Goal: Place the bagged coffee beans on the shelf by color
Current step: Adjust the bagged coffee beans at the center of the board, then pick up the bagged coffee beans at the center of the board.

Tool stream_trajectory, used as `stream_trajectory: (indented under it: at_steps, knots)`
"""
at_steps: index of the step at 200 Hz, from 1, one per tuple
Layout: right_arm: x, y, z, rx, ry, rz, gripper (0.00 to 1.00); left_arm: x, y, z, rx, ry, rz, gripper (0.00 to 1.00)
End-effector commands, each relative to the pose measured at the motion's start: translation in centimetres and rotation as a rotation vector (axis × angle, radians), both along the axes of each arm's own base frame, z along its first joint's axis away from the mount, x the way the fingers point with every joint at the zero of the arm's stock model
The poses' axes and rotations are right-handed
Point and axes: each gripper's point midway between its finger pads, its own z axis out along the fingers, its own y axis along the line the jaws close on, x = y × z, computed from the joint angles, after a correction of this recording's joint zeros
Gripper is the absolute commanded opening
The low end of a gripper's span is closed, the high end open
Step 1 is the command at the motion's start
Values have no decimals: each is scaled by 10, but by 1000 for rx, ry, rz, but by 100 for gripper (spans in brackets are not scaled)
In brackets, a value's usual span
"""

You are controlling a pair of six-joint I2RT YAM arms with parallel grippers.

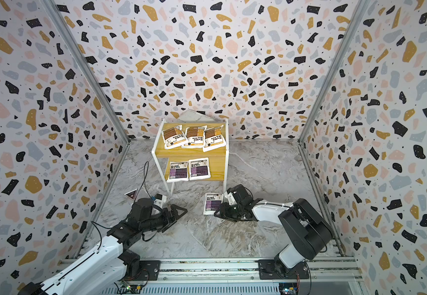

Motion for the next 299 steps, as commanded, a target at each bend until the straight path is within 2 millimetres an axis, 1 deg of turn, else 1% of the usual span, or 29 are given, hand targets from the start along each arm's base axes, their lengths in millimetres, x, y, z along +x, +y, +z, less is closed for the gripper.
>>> stream_trajectory:
  at_steps: [1, 17, 51, 93, 133, 164, 205, 245, 275, 284, 299]
  knots:
    - [0, -5, 15, 10, -54, 8, 55, 8, -2, 2, -19, -53, 8, 100]
    - [3, -9, 14, 0, -58, -12, 55, 8, -3, -2, -22, -47, 9, 100]
    - [17, -16, 11, 4, -47, -91, 56, 9, -5, -4, -15, -56, -7, 100]
    - [25, -20, -4, -10, -15, -134, 55, 14, -9, -10, -12, -55, -29, 100]
    - [31, -16, -16, -19, 1, -134, 53, 23, -16, -19, -11, -62, -47, 98]
    - [33, -14, -27, -6, 19, -153, 51, 33, -23, -27, -14, -69, -65, 95]
    - [27, -17, -41, -3, 43, -170, 50, 45, -37, -34, -32, -97, -88, 90]
    - [26, -16, -48, 26, 58, -191, 47, 49, -48, -43, -41, -116, -108, 89]
    - [28, -14, -49, 53, 59, -209, 41, 49, -53, -46, -59, -107, -115, 88]
    - [28, -14, -50, 56, 57, -216, 34, 48, -55, -45, -65, -109, -122, 88]
    - [29, -15, -49, 58, 48, -220, 18, 46, -55, -44, -69, -108, -130, 87]
